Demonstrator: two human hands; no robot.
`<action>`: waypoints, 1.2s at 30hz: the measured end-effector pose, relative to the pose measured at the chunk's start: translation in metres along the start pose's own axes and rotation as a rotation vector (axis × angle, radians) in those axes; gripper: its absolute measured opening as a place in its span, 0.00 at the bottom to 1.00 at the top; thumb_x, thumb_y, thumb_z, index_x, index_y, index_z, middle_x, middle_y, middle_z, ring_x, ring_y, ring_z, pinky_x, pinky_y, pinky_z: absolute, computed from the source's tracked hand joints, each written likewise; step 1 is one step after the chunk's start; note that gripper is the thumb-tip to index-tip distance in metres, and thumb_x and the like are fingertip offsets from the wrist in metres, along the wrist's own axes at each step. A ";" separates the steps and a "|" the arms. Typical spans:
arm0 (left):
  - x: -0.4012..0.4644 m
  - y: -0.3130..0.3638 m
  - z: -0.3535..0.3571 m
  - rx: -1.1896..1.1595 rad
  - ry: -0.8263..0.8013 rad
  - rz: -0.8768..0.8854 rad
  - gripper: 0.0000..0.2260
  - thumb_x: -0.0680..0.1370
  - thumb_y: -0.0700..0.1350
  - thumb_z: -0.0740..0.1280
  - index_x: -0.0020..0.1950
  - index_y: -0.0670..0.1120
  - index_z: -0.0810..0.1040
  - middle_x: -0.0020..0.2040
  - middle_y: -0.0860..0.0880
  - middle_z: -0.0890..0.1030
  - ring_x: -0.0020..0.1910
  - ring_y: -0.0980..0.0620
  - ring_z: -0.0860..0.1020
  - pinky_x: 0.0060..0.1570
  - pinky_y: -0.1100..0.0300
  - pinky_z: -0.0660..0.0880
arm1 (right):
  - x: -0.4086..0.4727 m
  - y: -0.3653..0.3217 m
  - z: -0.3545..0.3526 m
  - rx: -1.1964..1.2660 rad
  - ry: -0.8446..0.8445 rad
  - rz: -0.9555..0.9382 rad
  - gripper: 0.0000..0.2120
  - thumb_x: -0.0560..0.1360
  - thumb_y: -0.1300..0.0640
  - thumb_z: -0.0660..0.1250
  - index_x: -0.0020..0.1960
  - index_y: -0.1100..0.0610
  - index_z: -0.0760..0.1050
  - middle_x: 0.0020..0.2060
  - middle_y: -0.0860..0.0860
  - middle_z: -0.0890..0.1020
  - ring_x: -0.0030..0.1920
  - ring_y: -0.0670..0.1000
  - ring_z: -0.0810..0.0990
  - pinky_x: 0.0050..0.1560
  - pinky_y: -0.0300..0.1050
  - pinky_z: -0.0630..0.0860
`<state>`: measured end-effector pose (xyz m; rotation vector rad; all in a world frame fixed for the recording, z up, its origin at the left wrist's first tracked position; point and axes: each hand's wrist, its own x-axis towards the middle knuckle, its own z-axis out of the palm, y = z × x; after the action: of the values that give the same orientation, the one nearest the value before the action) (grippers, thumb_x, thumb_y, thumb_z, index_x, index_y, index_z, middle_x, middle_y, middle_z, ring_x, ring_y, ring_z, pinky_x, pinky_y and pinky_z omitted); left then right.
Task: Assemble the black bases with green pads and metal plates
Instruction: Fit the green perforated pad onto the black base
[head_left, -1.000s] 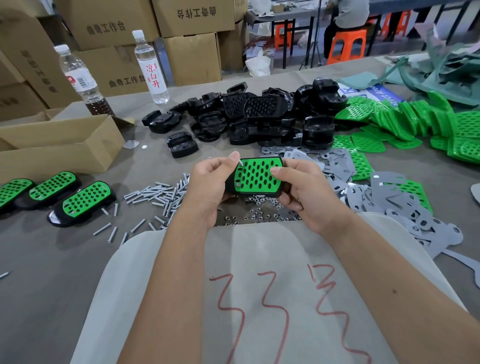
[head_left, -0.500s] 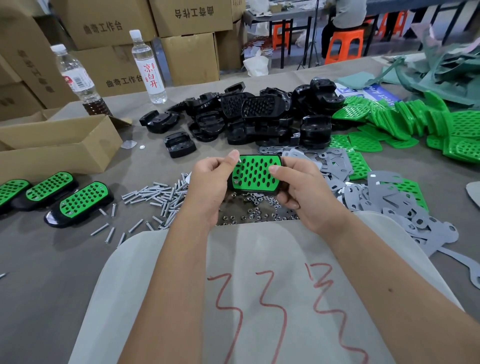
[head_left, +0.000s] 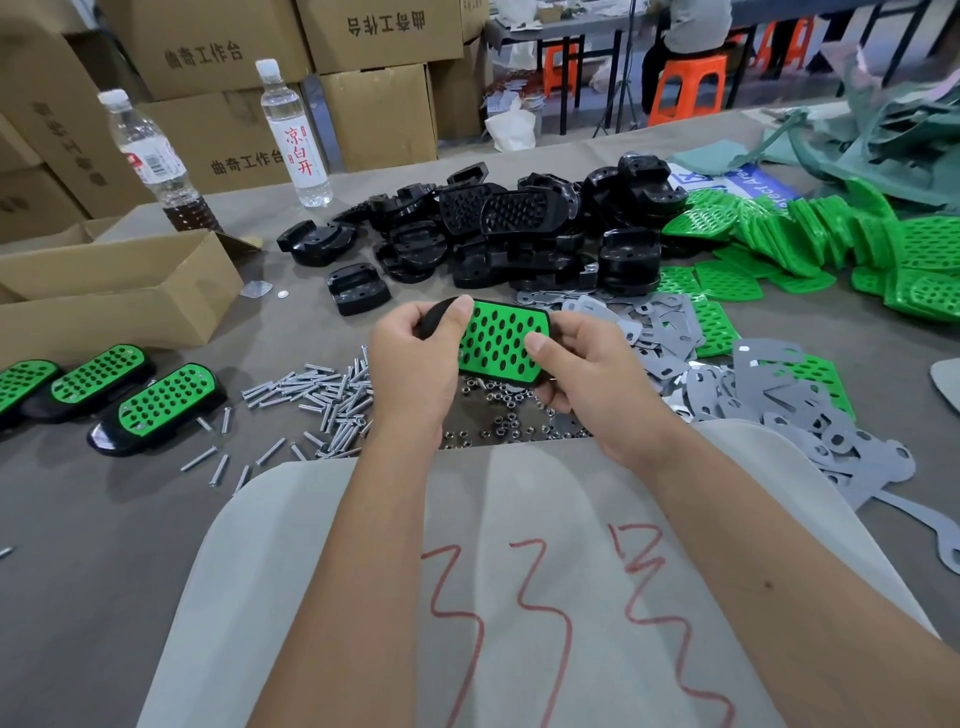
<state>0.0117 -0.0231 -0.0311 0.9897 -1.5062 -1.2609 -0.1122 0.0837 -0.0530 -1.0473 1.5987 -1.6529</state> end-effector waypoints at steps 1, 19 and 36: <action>-0.001 0.001 0.000 -0.001 -0.018 -0.001 0.10 0.81 0.51 0.72 0.45 0.46 0.82 0.39 0.52 0.83 0.37 0.57 0.78 0.38 0.60 0.76 | 0.000 0.000 0.000 0.002 0.003 -0.006 0.07 0.85 0.59 0.63 0.59 0.55 0.80 0.40 0.50 0.84 0.29 0.46 0.75 0.26 0.37 0.69; -0.011 0.000 0.007 -0.223 -0.009 -0.215 0.03 0.80 0.39 0.72 0.51 0.39 0.82 0.37 0.43 0.85 0.32 0.50 0.84 0.35 0.57 0.83 | 0.000 -0.002 0.002 0.048 0.136 -0.049 0.05 0.84 0.60 0.65 0.55 0.54 0.79 0.43 0.50 0.84 0.30 0.45 0.78 0.30 0.37 0.73; -0.009 0.006 0.006 -0.508 -0.072 -0.536 0.13 0.79 0.34 0.67 0.63 0.35 0.79 0.52 0.37 0.85 0.45 0.40 0.84 0.44 0.49 0.84 | -0.011 -0.006 0.016 -0.662 0.116 -0.566 0.25 0.65 0.75 0.72 0.55 0.53 0.82 0.47 0.48 0.72 0.40 0.47 0.73 0.38 0.42 0.75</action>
<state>0.0086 -0.0120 -0.0268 1.0350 -0.9071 -1.9538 -0.0925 0.0854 -0.0493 -1.9077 2.1344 -1.5536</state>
